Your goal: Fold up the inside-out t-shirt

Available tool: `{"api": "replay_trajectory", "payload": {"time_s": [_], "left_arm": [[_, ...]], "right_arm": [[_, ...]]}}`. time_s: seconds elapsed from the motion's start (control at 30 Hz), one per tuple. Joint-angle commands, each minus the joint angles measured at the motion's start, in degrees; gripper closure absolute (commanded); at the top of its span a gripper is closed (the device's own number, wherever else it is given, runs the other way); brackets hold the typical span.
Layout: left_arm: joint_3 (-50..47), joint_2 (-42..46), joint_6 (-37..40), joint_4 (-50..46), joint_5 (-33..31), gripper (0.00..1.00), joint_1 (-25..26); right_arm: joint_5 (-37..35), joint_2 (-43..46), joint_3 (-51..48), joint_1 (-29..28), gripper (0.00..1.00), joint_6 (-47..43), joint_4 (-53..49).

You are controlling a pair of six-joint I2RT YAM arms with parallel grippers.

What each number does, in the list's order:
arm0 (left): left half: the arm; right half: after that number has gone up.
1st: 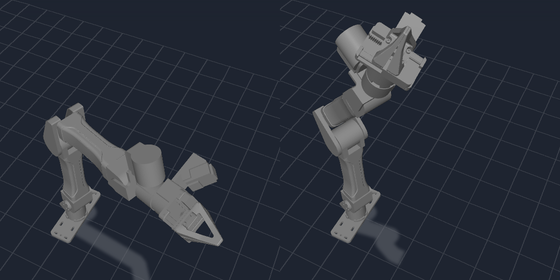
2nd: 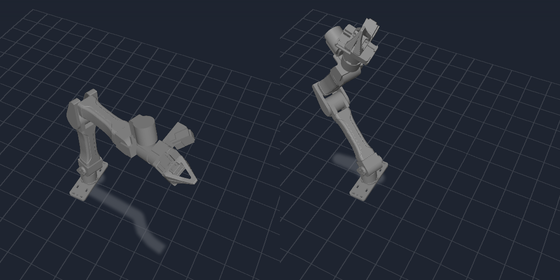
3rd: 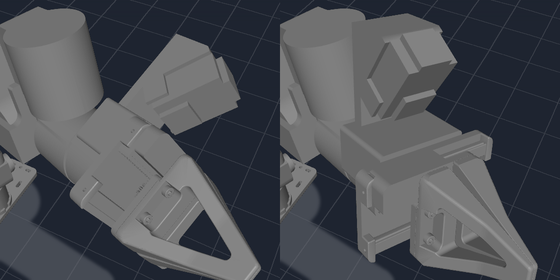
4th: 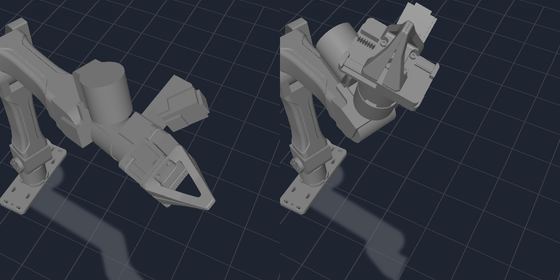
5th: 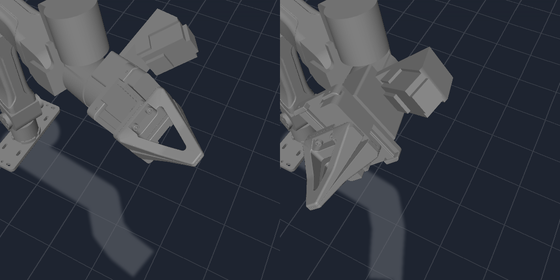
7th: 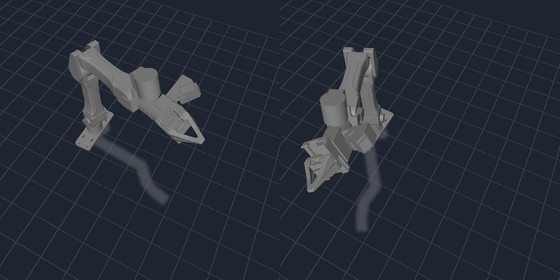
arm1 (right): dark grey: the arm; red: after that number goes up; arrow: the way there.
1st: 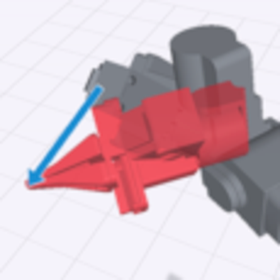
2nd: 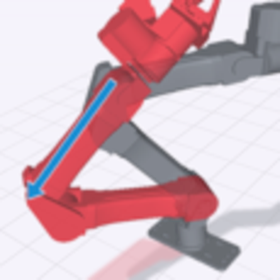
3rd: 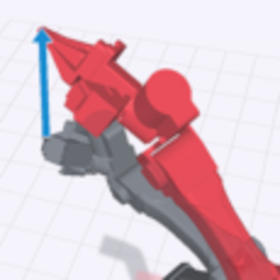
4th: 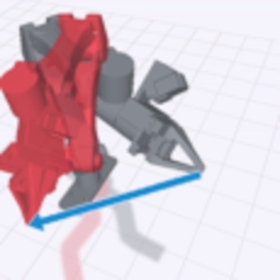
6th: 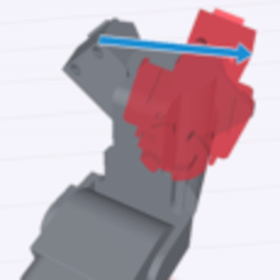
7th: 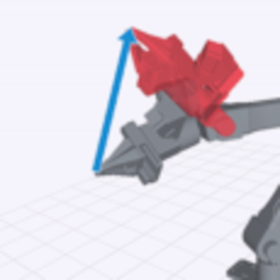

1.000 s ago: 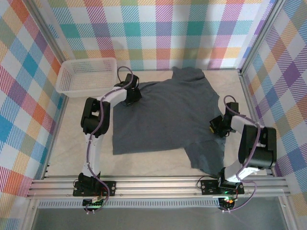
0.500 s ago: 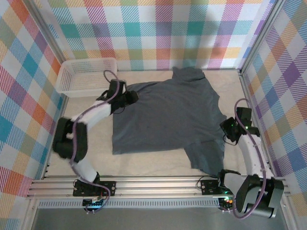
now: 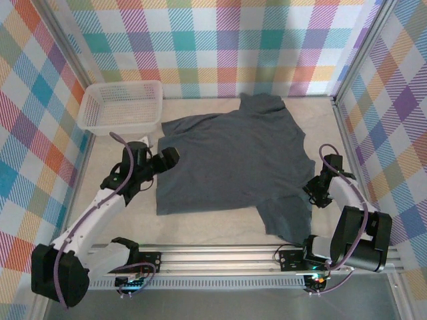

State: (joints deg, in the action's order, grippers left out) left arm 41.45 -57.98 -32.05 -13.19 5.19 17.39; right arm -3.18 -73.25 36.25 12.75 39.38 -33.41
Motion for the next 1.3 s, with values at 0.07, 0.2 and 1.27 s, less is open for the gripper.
{"api": "replay_trajectory", "payload": {"time_s": [0.07,0.2,1.27], "left_arm": [[-2.4,5.29,-1.34,-7.67,-2.07,0.0,0.19],[-3.78,10.77,-2.64,-13.46,-3.97,0.0,0.19],[-19.7,4.18,-25.92,-16.78,8.69,0.6,1.2]], "right_arm": [[2.09,-2.33,-2.32,0.25,0.68,-0.01,4.04],[2.4,-0.71,-0.76,0.33,0.99,0.57,0.36],[0.37,30.19,-0.77,0.24,1.0,9.08,-15.28]]}}
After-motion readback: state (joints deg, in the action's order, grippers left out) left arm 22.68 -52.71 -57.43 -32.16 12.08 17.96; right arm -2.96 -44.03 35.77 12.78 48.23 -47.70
